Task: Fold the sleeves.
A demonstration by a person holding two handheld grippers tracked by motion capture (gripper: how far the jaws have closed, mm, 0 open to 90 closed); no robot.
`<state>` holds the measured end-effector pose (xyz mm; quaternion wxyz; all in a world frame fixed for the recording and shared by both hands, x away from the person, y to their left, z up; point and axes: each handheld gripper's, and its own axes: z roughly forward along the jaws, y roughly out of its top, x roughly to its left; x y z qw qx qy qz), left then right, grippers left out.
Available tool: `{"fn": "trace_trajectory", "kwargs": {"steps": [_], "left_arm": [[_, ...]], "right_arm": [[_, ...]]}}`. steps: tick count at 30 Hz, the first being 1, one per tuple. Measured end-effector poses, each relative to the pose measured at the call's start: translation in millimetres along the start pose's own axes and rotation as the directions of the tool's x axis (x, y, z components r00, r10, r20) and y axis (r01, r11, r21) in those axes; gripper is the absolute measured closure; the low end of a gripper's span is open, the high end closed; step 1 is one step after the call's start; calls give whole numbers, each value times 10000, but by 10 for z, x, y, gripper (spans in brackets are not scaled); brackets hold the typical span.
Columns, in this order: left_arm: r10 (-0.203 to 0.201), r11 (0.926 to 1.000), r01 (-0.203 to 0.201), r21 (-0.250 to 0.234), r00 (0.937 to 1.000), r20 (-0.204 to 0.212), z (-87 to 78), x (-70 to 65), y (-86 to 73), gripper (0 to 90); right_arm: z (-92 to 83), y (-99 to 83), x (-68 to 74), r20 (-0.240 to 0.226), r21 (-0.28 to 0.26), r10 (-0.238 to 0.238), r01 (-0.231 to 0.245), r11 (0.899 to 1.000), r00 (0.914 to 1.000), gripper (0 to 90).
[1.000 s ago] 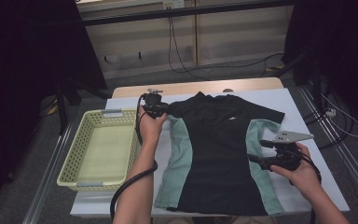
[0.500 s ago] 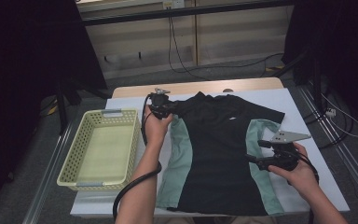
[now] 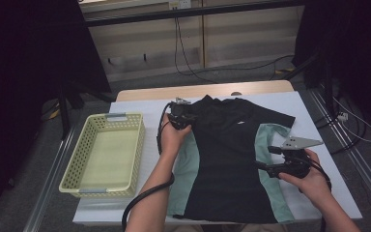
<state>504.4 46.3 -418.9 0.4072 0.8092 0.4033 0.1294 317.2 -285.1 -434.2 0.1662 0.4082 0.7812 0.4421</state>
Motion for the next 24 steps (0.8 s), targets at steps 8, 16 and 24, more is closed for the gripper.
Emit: {"fn": "trace_trajectory", "kwargs": {"steps": [8,16,24], "left_arm": [[-32,10000,31,89,9999,118,-41,15,-73,754],[-99,9997,98,221,9999,57,-113,65,-141,713],[-131,9997,130,196,9999,74,-179,111,-169,799]], "right_arm": [[17,14,19,-65,32,-98,99,9999,9999,224],[15,24,25,-16,40,-109,109,9999,9999,222],[32,36,49,-29,35,-175,175,9998,9998,222]]}}
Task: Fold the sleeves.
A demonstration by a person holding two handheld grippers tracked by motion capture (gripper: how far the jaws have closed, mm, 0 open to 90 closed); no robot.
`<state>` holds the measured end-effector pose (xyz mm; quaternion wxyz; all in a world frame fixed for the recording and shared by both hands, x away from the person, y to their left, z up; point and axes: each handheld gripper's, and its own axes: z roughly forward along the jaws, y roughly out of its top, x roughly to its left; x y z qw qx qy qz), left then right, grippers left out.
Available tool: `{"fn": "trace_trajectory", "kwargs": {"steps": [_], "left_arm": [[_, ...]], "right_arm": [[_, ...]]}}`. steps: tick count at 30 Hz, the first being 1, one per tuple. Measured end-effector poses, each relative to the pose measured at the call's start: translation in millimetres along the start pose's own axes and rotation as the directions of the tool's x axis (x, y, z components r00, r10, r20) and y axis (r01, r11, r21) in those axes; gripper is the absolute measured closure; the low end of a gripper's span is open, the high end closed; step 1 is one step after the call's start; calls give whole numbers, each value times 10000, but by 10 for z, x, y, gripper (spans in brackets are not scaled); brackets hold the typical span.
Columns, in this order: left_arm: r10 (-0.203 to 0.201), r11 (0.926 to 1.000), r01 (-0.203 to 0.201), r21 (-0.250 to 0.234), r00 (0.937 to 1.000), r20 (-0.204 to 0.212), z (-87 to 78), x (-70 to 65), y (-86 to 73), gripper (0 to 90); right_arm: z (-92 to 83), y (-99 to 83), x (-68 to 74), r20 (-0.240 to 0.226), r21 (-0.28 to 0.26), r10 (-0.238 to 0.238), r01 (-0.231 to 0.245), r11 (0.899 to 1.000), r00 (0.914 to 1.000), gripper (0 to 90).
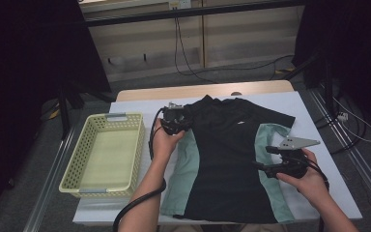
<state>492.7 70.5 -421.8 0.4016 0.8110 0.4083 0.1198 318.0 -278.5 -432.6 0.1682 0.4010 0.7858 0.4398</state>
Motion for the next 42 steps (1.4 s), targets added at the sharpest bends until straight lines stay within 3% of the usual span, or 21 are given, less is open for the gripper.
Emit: {"fn": "trace_trajectory", "kwargs": {"steps": [3,7,12,15,17,19,28,32,42], "left_arm": [[-30,10000,30,-66,9999,-134,25,16,-1,862],[58,9992,-67,-392,9997,-245,17,-1,54,872],[376,9982,-364,-475,9990,254,36,-155,137,866],[933,9956,-927,-161,9948,418,84,-279,125,852],[827,9966,-825,-61,9953,512,100,-292,96,831],[856,9962,-862,87,9949,535,82,-283,60,800],[735,9972,-729,-145,9962,469,-147,-173,-4,642],[410,9991,-405,-157,9987,316,-253,-109,25,582],[25,9994,-32,-348,9998,-208,-360,74,117,545]], "right_arm": [[3,6,15,-12,12,-57,57,10000,10000,221],[-14,-2,0,27,7,-12,12,10000,10000,221],[-25,-16,-36,78,-22,63,-63,10000,10000,221],[-28,-10,-27,49,-37,57,-57,10000,10000,221],[-22,-10,-21,47,-14,37,-37,10000,10000,221],[-9,-12,-17,34,43,-10,10,10000,10000,221],[19,21,-8,91,30,-58,58,10000,9999,219],[29,22,8,71,75,-73,73,9999,9999,219],[19,27,11,84,40,-97,96,9999,9999,219]]}}
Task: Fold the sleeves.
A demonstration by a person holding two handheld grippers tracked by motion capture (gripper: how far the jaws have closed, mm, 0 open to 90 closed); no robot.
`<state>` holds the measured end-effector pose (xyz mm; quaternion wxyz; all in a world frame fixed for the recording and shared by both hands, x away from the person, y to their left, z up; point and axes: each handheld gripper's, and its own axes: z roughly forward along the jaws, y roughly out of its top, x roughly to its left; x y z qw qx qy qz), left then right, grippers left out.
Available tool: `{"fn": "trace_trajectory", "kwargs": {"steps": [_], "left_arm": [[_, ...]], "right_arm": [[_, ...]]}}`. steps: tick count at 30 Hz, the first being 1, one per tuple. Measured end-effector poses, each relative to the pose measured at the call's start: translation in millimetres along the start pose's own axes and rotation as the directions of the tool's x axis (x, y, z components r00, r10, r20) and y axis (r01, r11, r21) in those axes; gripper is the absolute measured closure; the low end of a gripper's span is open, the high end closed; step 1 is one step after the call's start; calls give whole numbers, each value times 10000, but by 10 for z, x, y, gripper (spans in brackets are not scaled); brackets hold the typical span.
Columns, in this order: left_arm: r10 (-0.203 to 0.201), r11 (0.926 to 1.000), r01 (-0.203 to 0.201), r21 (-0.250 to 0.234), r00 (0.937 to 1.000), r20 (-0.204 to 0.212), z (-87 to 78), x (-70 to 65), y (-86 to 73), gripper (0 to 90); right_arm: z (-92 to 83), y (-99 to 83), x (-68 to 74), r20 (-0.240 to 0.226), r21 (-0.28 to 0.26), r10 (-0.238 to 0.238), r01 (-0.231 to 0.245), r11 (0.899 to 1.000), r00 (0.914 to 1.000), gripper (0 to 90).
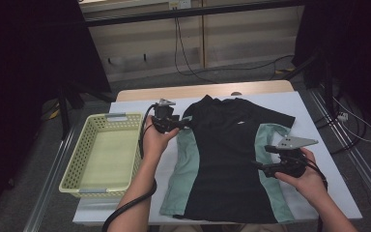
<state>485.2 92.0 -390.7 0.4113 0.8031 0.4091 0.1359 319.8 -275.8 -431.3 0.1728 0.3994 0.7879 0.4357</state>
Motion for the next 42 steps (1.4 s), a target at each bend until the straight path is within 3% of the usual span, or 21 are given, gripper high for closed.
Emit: {"fn": "trace_trajectory", "kwargs": {"steps": [4,9,12,14,16,25,29,34,39,42], "left_arm": [[-285,9996,285,39,9996,-48,99,59,-2,538],[-223,9994,222,248,9997,31,304,22,-50,545],[-15,9989,19,476,10000,-79,371,-19,-71,667],[50,9983,-49,580,10000,-14,374,-31,-71,832],[184,9987,-184,483,9998,-5,353,-46,-64,860],[732,9969,-747,257,9957,564,103,-120,-61,867],[756,9961,-789,391,9941,782,143,-164,-200,866],[417,9973,-474,555,9941,1005,203,-199,-347,867],[460,9984,-492,273,9930,1089,145,-227,-366,864],[530,9978,-567,338,9934,1014,108,-222,-355,860]], "right_arm": [[-1,-3,-9,-7,4,21,-21,10000,10000,219],[-4,-13,-29,-8,-3,88,-88,10000,10000,219],[-16,-22,-43,15,2,112,-112,9999,9999,220],[-19,-30,-47,25,27,102,-102,9999,9999,220],[-20,-37,-47,31,41,80,-80,10000,10000,220],[-44,-37,-61,106,-4,119,-119,9999,9999,219],[-39,-27,-45,56,0,84,-84,10000,9999,218],[-35,-37,-37,67,44,50,-50,10000,10000,219],[-39,-52,-49,104,88,89,-90,9999,9999,219],[-44,-41,-37,99,46,54,-54,10000,9999,218]]}}
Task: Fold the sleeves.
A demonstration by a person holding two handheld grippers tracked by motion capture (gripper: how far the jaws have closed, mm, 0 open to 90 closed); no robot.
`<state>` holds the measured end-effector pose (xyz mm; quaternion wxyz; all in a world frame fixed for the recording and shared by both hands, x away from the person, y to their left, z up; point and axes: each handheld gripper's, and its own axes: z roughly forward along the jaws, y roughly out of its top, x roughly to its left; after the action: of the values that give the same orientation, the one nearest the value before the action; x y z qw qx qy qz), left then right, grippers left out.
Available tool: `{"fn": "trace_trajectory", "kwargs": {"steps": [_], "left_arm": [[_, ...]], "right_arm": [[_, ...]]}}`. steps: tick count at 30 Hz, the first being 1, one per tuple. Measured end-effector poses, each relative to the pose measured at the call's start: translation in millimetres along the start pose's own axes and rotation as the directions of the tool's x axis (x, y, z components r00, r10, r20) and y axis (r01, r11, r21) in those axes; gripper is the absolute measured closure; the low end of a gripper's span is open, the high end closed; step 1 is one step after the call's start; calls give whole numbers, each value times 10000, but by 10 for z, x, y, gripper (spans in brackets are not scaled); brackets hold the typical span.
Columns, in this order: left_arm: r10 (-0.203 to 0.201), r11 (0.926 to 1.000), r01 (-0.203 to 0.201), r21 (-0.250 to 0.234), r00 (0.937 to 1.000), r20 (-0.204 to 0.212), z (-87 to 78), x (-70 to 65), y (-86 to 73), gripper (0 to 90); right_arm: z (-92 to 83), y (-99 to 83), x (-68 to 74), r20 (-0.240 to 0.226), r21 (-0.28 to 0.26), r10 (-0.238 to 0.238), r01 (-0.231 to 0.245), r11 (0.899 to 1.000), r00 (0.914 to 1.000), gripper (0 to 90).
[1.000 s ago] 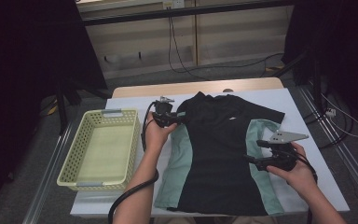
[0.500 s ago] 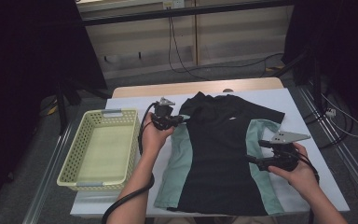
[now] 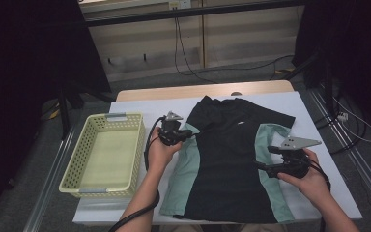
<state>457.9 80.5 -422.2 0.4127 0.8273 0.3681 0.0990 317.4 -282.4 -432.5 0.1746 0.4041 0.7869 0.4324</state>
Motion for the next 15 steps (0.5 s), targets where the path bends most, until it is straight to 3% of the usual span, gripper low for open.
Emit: {"fn": "trace_trajectory", "kwargs": {"steps": [5,10,13,15], "left_arm": [[18,9999,-16,134,9999,-151,-21,23,-5,833],[-145,9993,133,-348,9994,-318,-21,23,105,626],[144,9981,-175,-594,9986,-512,4,1,208,474],[147,9977,-173,-656,9991,-404,51,-27,247,459]], "right_arm": [[-3,4,2,11,-18,1,-1,10000,10000,218],[-11,8,-6,36,-61,27,-27,10000,10000,217],[-13,11,-5,24,-75,23,-23,10000,10000,217],[-8,8,-4,20,-48,34,-34,10000,10000,217]]}}
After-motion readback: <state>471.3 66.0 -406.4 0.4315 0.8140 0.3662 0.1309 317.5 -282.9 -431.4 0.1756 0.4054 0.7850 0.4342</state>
